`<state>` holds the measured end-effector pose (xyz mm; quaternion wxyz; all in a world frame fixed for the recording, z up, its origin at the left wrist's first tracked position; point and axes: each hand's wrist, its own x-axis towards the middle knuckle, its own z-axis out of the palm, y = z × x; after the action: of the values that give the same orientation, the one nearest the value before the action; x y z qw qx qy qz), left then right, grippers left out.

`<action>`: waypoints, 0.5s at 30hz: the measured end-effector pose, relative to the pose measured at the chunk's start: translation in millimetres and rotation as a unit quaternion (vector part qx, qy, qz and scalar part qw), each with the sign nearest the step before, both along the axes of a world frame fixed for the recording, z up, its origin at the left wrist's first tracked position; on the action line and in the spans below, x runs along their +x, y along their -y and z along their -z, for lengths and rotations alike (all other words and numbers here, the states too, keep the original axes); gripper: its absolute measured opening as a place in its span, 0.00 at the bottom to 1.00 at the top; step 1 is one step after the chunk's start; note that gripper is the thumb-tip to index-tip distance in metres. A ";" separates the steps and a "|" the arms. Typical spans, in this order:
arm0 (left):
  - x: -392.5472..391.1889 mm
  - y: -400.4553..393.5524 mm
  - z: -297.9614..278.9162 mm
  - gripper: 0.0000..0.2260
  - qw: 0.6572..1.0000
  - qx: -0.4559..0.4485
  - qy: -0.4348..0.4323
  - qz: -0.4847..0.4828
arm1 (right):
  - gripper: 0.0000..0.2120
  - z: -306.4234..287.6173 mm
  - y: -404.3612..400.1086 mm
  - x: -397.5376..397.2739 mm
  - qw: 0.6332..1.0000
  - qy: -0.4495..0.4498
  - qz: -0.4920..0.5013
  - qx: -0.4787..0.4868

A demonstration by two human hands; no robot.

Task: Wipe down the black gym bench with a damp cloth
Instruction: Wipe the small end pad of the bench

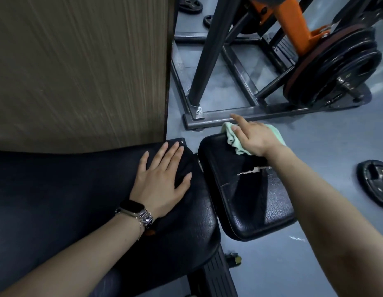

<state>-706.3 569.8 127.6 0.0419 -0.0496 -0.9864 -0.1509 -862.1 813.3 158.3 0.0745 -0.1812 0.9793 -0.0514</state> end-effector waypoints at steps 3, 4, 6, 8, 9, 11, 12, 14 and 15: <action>0.4 -0.7 -0.2 0.31 1.000 -0.003 0.003 -0.001 | 0.23 0.1 7.5 1.0 1.000 -0.010 -0.003 0.008; 0.5 -0.8 -0.7 0.31 1.000 -0.005 0.003 0.000 | 0.23 0.5 12.8 2.5 1.000 -0.016 -0.008 0.012; 0.8 -1.1 -1.6 0.31 1.000 -0.007 0.006 0.001 | 0.24 1.5 26.0 7.0 0.999 -0.027 -0.032 0.016; 1.1 -1.3 -2.4 0.31 1.000 -0.009 0.007 0.001 | 0.27 1.8 40.1 13.3 0.997 -0.034 -0.067 0.023; 0.8 -1.3 -2.4 0.31 1.000 -0.009 0.006 0.000 | 0.30 1.7 46.1 15.5 0.996 -0.038 -0.080 0.025; 0.9 -1.5 -2.4 0.31 1.000 -0.010 0.005 -0.003 | 0.31 1.1 56.1 19.6 0.994 -0.048 -0.093 0.029; 0.8 -1.4 -2.2 0.31 1.000 -0.010 0.003 -0.003 | 0.31 1.3 61.4 21.1 0.993 -0.052 -0.100 0.030; 1.0 -1.3 -1.8 0.31 1.000 -0.009 0.001 -0.002 | 0.31 2.1 74.2 24.9 0.990 -0.053 -0.127 0.034; 0.9 -1.4 -1.6 0.31 1.000 -0.006 0.001 -0.001 | 0.30 3.1 79.8 26.8 0.987 -0.054 -0.145 0.038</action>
<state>-705.4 571.2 129.1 0.0411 -0.0488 -0.9874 -0.1449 -835.2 733.4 155.2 0.0351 -0.3209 0.9464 0.0072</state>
